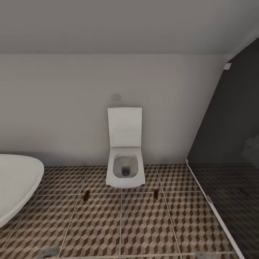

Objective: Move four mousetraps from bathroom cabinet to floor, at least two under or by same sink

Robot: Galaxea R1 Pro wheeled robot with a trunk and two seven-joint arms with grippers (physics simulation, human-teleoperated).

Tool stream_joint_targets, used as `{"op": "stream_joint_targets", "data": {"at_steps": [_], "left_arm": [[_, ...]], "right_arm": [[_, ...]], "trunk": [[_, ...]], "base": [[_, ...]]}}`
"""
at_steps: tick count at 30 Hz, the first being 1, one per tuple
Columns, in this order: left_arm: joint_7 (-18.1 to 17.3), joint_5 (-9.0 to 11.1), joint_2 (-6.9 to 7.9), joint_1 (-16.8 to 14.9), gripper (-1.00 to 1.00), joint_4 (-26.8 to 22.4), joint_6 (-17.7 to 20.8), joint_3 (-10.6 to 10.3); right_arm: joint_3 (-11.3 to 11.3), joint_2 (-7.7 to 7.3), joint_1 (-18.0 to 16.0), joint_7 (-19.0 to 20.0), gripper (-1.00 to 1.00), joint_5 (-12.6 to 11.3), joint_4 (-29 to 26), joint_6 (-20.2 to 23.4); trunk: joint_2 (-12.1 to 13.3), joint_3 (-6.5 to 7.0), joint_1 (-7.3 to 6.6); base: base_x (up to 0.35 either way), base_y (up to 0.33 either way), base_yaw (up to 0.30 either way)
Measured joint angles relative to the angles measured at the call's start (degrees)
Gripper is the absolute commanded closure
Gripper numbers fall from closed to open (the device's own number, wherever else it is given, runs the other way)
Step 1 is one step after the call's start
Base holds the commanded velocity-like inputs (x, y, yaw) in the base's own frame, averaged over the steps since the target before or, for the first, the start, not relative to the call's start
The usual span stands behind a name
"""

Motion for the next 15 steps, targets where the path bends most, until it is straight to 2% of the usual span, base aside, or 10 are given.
{"op": "stream_joint_targets", "data": {"at_steps": [8, 15], "left_arm": [[0.08, 0.0, -0.09, 1.4, -1.0, -5.18, -0.05, 0.0], [0.07, -0.05, -0.55, 3.09, -1.0, -6.79, -0.03, -0.07]], "right_arm": [[0.05, 0.28, 3.95, 0.0, -1.0, -0.06, 0.18, 0.0], [0.03, 0.77, 5.16, -0.02, -1.0, -0.16, 0.33, 0.2]], "trunk": [[3.21, 1.44, -1.76], [6.02, 2.7, -3.3]], "base": [[0.0, 0.0, 0.0], [0.0, 0.0, 0.0]]}}
